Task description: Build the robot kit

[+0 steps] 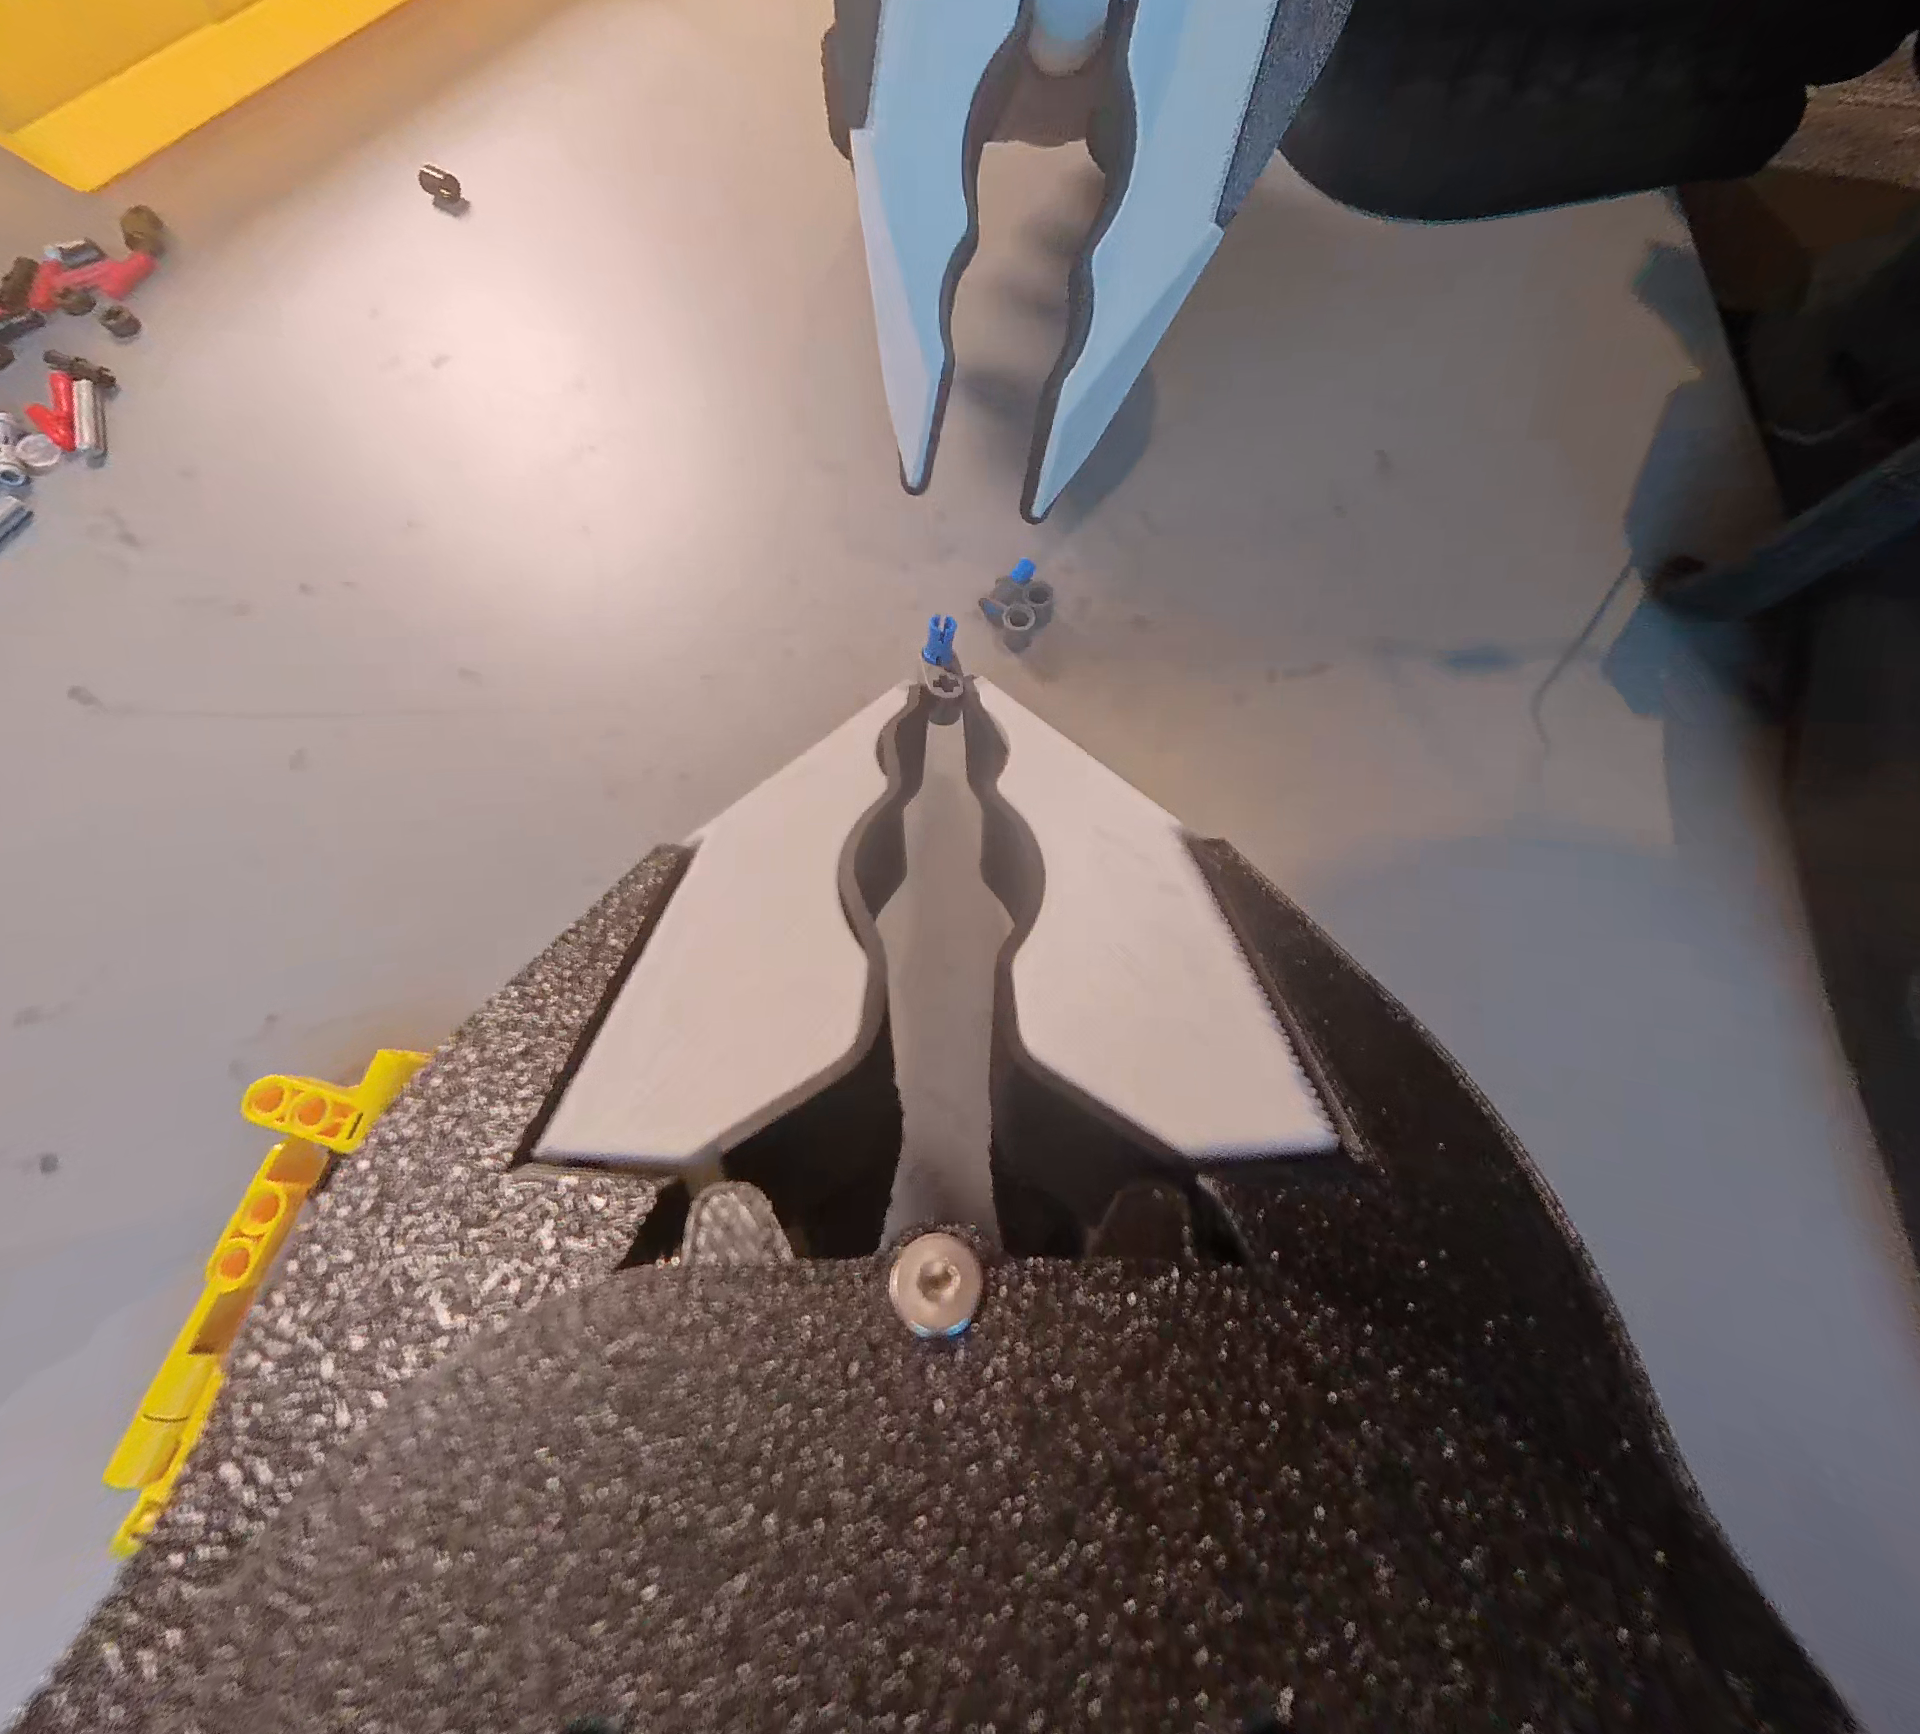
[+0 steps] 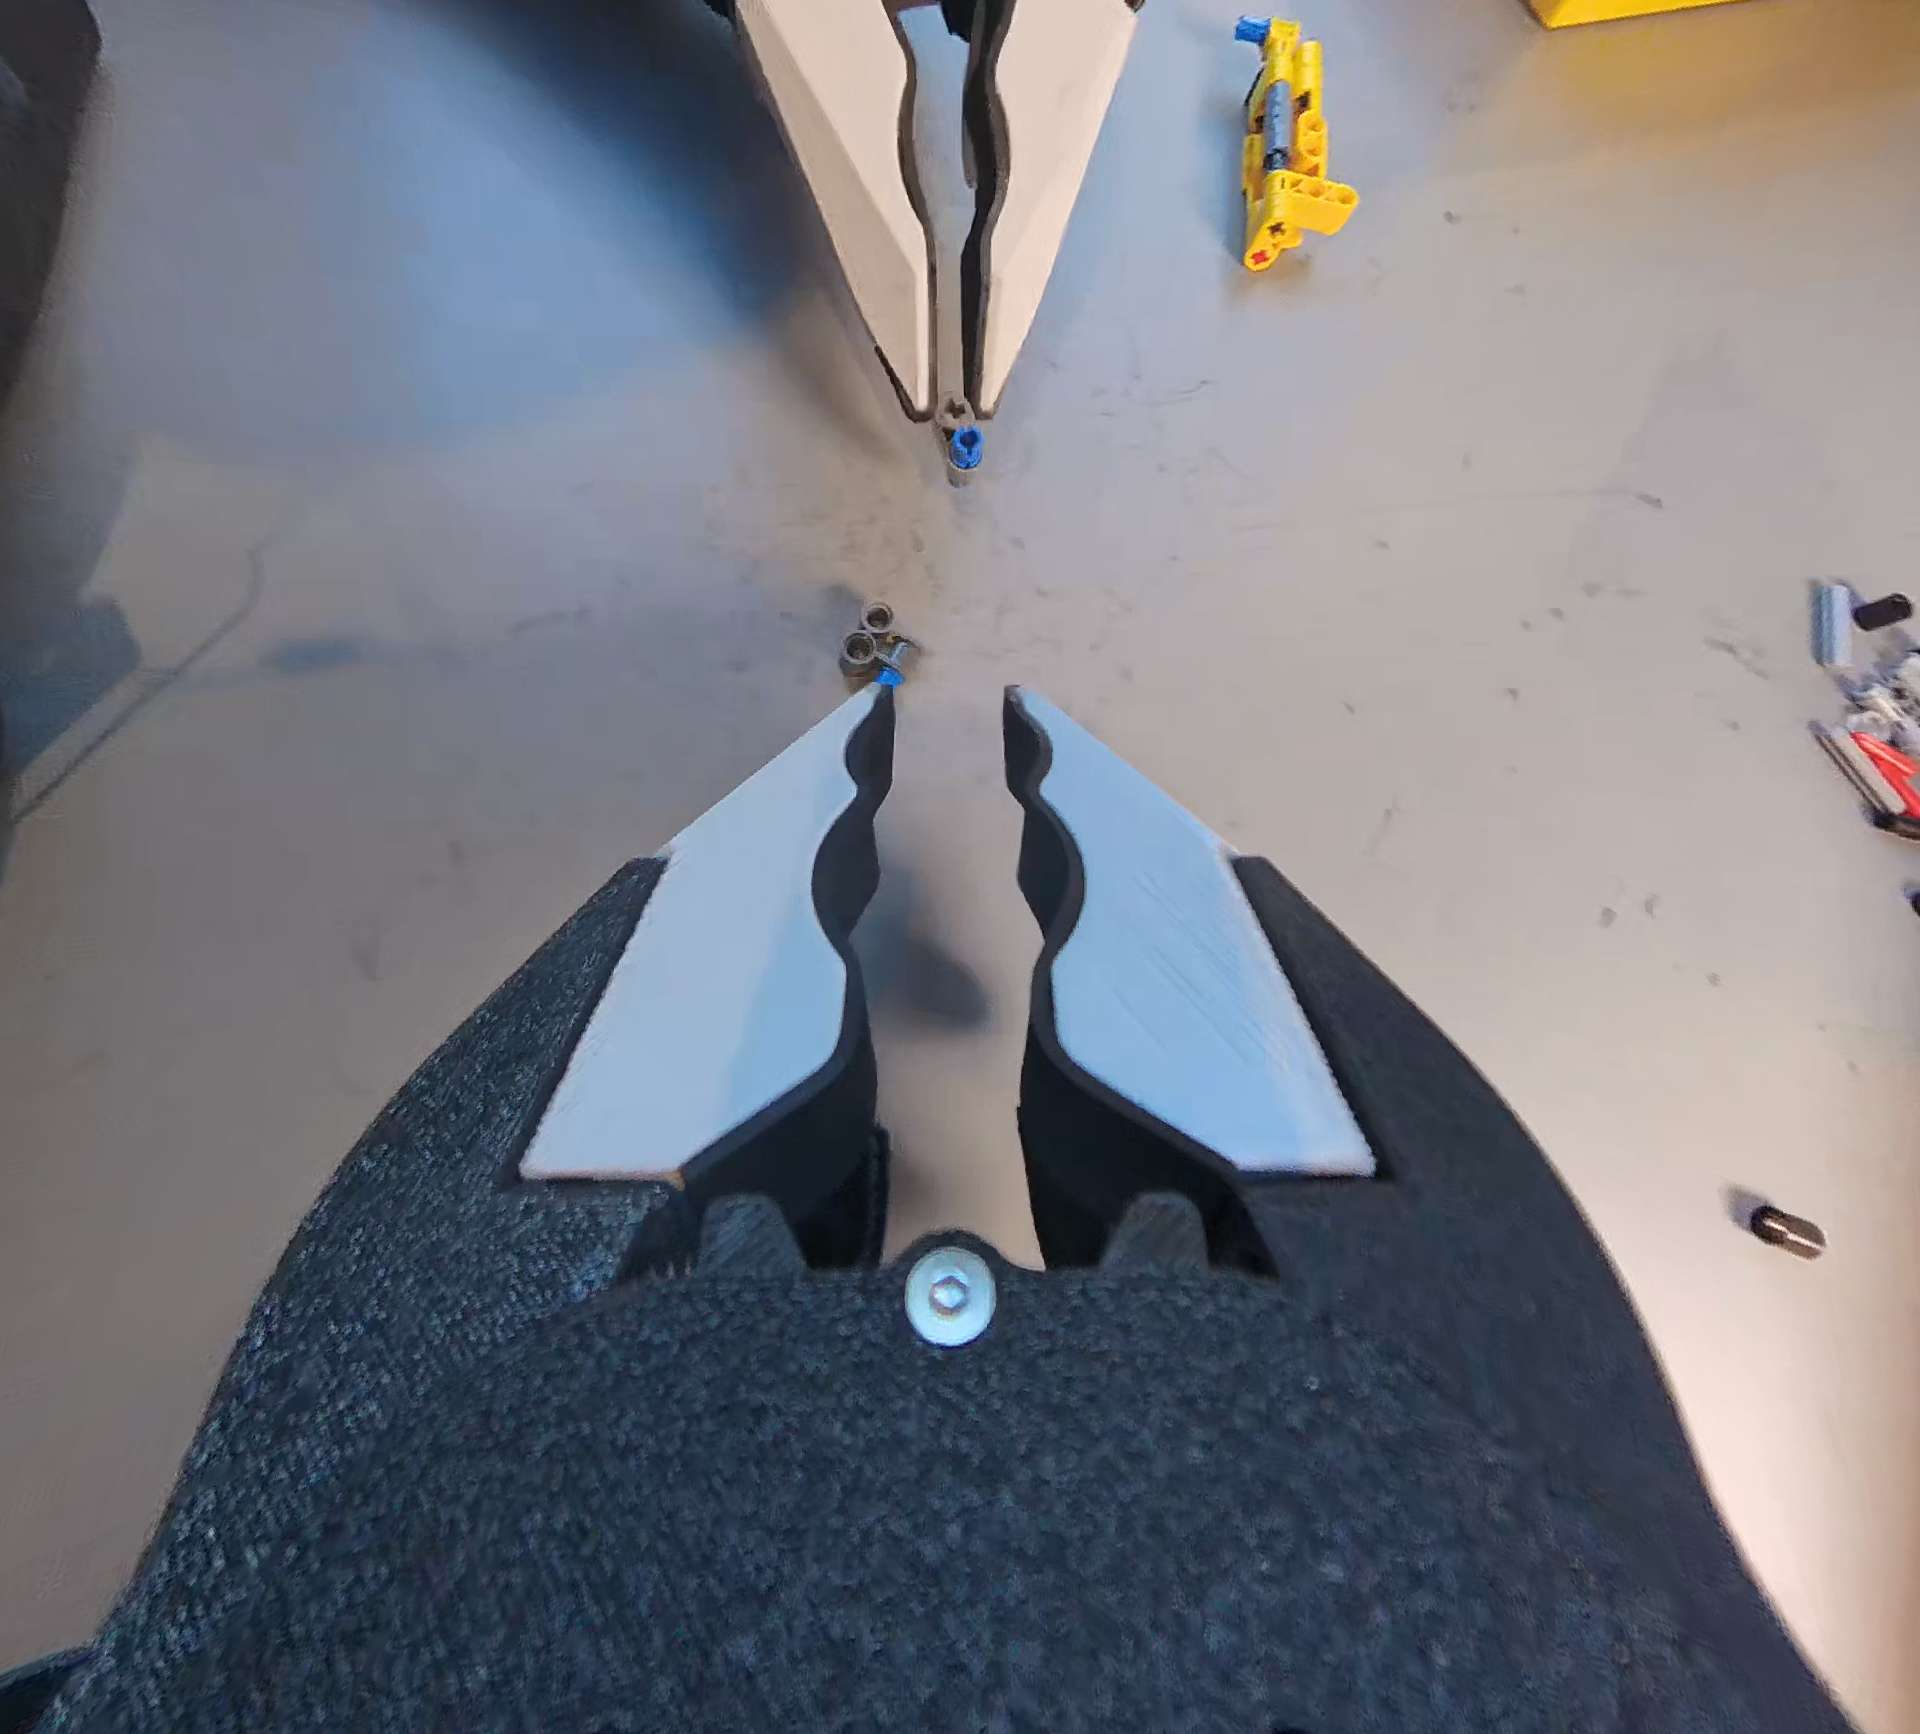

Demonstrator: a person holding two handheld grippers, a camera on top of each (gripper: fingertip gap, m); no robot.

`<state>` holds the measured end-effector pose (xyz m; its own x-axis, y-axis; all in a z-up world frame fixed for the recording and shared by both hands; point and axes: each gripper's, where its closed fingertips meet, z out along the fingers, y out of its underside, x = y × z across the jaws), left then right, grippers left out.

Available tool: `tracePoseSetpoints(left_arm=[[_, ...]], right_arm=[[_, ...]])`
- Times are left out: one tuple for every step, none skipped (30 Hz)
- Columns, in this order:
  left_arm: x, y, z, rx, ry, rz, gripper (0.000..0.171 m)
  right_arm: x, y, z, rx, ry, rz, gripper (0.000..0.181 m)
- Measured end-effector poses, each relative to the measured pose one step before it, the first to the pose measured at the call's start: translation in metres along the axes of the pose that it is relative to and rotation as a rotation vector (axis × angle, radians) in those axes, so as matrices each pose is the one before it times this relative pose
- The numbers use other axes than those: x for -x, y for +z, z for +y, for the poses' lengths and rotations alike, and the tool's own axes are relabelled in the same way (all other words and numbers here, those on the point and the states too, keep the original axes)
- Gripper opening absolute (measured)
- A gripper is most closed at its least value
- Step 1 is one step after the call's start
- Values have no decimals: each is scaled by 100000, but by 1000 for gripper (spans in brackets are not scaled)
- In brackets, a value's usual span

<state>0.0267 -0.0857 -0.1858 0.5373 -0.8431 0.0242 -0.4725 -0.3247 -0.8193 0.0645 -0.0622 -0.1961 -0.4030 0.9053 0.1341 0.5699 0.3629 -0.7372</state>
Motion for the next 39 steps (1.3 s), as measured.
tracePoseSetpoints(left_arm=[[-121, 29, -8, -99, -306, 1152, 5], [-197, 101, -48, -270, -355, 1416, 5], [-135, 163, -80, -158, -214, 934, 5], [-106, 213, -73, 280, 172, 841, 5], [-182, 239, -88, 557, 534, 1287, 5], [-147, 260, -171, 400, 488, 1264, 5], [-140, 259, -202, 350, 289, 1266, 5], [-144, 238, -171, 406, 317, 1289, 5], [-87, 224, -98, 432, 353, 894, 5], [-55, 183, 7, 599, 219, 586, 6], [-30, 152, 71, 543, 28, 441, 6], [-34, 111, 57, 208, -257, 421, 5], [-55, 88, 39, 107, -440, 471, 5], [-18, 54, 42, 125, -278, 219, 5], [20, 31, 35, 132, -180, -44, 5], [16, 30, 30, 85, -282, 28, 5], [10, 20, 9, -45, -422, 275, 5], [5, 18, 35, -17, -566, 381, 5], [4, 10, 29, -126, -628, 425, 5], [-8, -4, -34, -502, -743, 529, 5], [-34, -59, -92, -881, -936, 642, 5], [-25, -111, -172, -1270, -1143, 665, 5], [-26, -149, -216, -1606, -1410, 864, 5], [-91, -134, -209, -1649, -1671, 1374, 5], [-104, -87, -135, -1333, -1639, 1493, 5], [-50, -52, -68, -682, -1027, 814, 5], [1, -29, -38, -235, -202, 143, 5], [-31, 21, -4, 52, 105, 182, 5], [-47, 58, 69, 538, 24, 193, 5], [-17, 84, 104, 788, 189, -22, 5], [-49, 68, 91, 672, 453, -10, 5], [-6, 49, 55, 486, 386, -227, 5], [35, 31, 36, 286, 134, -306, 6], [30, 12, 10, 97, -90, -147, 6], [44, 4, 15, 132, -181, -204, 6], [49, 15, 40, 435, -43, -293, 6], [48, 41, 74, 772, 166, -418, 6], [20, 52, 82, 871, 288, -378, 6], [-15, 57, 78, 760, 237, -111, 6]], right_arm=[[-35, -6, -131, -1197, -215, 244, 21], [13, 20, -295, -1783, -616, 136, 21], [76, 35, -405, -2050, -752, -106, 21], [200, 64, -399, -1819, -759, -912, 21], [237, 83, -344, -1395, -567, -1343, 21], [181, 110, -189, -718, -302, -1277, 21], [134, 116, -94, -208, -107, -1033, 21], [110, 134, 4, 211, -205, -832, 20], [48, 106, 40, 274, -400, -354, 18], [42, 80, 30, -28, -317, -138, 16], [23, 55, 4, -167, -11, -34, 14], [15, 54, 19, -70, 121, -163, 12], [6, 33, 27, 27, -44, 5, 10], [-47, 29, -9, -140, -181, 233, 8], [-32, 29, -5, -164, -26, -23, 6], [-20, 32, -36, -251, 200, -199, 5], [5, 66, -15, -172, 358, -373, 5], [18, 66, 14, 19, 459, -441, 5], [-5, 48, 33, 238, 379, -265, 4], [-3, 2, 24, 205, 223, -254, 4], [-8, -58, -90, -323, 287, -212, 4], [-5, -106, -141, -497, 513, -286, 4], [-44, -128, -194, -848, 615, 0, 4], [-22, -145, -220, -1137, 794, -162, 5], [39, -122, -167, -911, 1093, -641, 6], [77, -63, -42, -245, 1014, -898, 8], [81, 35, 109, 491, 568, -712, 10], [127, 99, 230, 1187, -79, -745, 11], [91, 138, 213, 1113, -601, -217, 11], [62, 134, 78, 425, -700, 83, 11], [58, 102, -22, 113, -290, 2, 9], [-6, 70, 47, 611, -316, 189, 7], [-33, 5, 56, 562, -336, 122, 7], [-13, -30, -6, 233, -35, -77, 7], [-43, -21, -5, 429, 308, 8, 7], [-23, -16, 17, 749, 422, -58, 7], [-24, 1, 21, 992, 74, -77, 7], [-6, 6, 66, 1200, -203, 54, 6], [40, 35, 69, 1211, 91, -286, 6]])
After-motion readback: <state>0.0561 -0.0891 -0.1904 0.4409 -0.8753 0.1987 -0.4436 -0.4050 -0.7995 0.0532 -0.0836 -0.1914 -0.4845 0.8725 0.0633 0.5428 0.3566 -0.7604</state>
